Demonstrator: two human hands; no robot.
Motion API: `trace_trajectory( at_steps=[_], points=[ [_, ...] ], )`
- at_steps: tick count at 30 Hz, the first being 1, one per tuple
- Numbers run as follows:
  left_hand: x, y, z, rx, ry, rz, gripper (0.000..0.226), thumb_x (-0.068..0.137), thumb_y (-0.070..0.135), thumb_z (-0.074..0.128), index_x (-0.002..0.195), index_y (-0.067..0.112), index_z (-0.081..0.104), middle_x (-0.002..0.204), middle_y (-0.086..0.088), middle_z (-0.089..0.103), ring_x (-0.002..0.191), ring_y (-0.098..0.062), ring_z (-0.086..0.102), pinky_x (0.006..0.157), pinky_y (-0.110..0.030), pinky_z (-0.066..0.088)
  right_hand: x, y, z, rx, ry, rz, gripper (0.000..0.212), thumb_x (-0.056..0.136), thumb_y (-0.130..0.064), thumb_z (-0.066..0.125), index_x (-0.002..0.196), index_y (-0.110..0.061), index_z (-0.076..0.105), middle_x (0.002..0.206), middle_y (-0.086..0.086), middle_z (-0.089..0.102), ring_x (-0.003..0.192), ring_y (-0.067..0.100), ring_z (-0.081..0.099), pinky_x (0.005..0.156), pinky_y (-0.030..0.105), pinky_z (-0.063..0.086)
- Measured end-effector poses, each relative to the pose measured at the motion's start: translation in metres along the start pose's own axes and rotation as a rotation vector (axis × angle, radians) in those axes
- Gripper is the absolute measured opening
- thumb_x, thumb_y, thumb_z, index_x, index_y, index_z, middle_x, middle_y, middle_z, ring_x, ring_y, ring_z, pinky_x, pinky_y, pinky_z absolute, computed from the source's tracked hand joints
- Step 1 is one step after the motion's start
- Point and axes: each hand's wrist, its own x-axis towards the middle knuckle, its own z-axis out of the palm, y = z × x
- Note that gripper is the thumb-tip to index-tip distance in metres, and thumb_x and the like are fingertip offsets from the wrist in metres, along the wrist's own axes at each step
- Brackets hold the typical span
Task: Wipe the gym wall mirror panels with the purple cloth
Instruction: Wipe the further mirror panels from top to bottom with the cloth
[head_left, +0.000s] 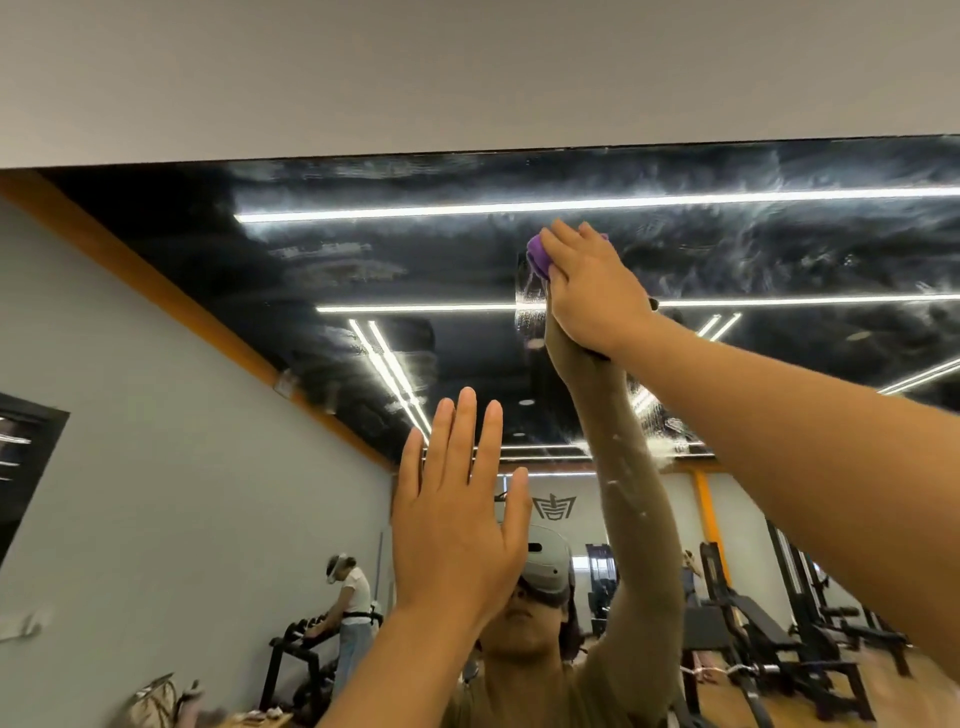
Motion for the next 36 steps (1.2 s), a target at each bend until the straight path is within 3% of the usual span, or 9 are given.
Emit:
trace_trajectory(
  at_steps=[4,8,13,18,23,27,31,36],
  points=[
    [0.000,0.000,-0.002,-0.006,0.002,-0.004,0.066,0.106,0.053,0.009,0.158,0.018,0.029,0.165,-0.007,0.027,0.153,-0.024,0.021,0.119,-0.045,0.014,-0.073,0.001,0.008,0.066,-0.005,-0.122,0.049,0.108,-0.022,0.034,0.157,-0.018,0.033,0.165,0.000,0.028,0.155,0.018,0.014,0.122,0.024,-0.002],
    [0.001,0.001,-0.002,-0.002,-0.002,-0.004,0.066,0.107,0.052,0.008,0.157,0.015,0.031,0.163,-0.009,0.030,0.151,-0.027,0.026,0.118,-0.046,0.016,-0.133,0.004,0.007,0.026,-0.120,-0.222,0.055,0.101,-0.035,0.026,0.152,-0.022,0.040,0.158,-0.002,0.038,0.147,0.011,0.017,0.120,0.027,0.001],
    [0.000,0.001,0.000,-0.015,-0.002,-0.014,0.065,0.106,0.054,0.009,0.158,0.019,0.026,0.165,-0.006,0.025,0.153,-0.023,0.019,0.119,-0.046,0.015,-0.063,0.006,0.005,-0.011,-0.073,-0.176,0.048,0.108,-0.023,0.034,0.156,-0.020,0.034,0.164,0.000,0.030,0.154,0.020,0.017,0.122,0.026,0.001],
    [0.000,-0.001,0.000,-0.013,0.006,-0.002,0.066,0.105,0.055,0.009,0.159,0.021,0.025,0.166,-0.004,0.022,0.155,-0.019,0.011,0.122,-0.042,0.008,0.003,0.005,0.001,0.005,-0.028,-0.042,0.050,0.109,-0.014,0.036,0.158,-0.013,0.030,0.167,0.006,0.023,0.154,0.027,0.014,0.124,0.035,0.004],
    [-0.002,0.000,0.000,-0.020,0.016,-0.012,0.063,0.105,0.051,0.020,0.159,0.020,0.025,0.167,-0.004,0.021,0.155,-0.020,0.010,0.123,-0.041,0.006,-0.096,0.017,0.008,0.018,-0.002,-0.126,0.051,0.104,-0.021,0.037,0.155,-0.018,0.037,0.162,0.002,0.033,0.153,0.021,0.021,0.122,0.024,0.001],
    [-0.001,0.002,0.000,-0.018,0.016,-0.021,0.064,0.103,0.049,0.022,0.159,0.019,0.026,0.167,-0.005,0.021,0.155,-0.020,0.009,0.123,-0.041,0.006,-0.152,0.028,0.001,0.045,-0.060,-0.162,0.049,0.102,-0.033,0.030,0.151,-0.026,0.029,0.156,-0.011,0.028,0.147,0.003,0.014,0.120,0.016,-0.001],
    [0.000,0.003,0.001,-0.011,0.029,-0.028,0.063,0.103,0.048,0.025,0.159,0.019,0.027,0.166,-0.006,0.023,0.154,-0.021,0.012,0.123,-0.041,0.008,-0.113,0.034,-0.001,0.029,-0.032,-0.159,0.050,0.104,-0.027,0.033,0.154,-0.021,0.034,0.160,-0.004,0.031,0.151,0.016,0.020,0.122,0.025,0.004],
    [-0.001,0.004,-0.001,-0.038,0.043,-0.028,0.062,0.103,0.048,0.024,0.159,0.021,0.024,0.166,-0.004,0.021,0.154,-0.018,0.009,0.123,-0.040,0.006,-0.012,0.045,-0.014,-0.006,-0.012,0.014,0.050,0.110,-0.018,0.035,0.159,-0.014,0.028,0.167,0.004,0.023,0.155,0.025,0.014,0.126,0.034,0.006]
  ],
)
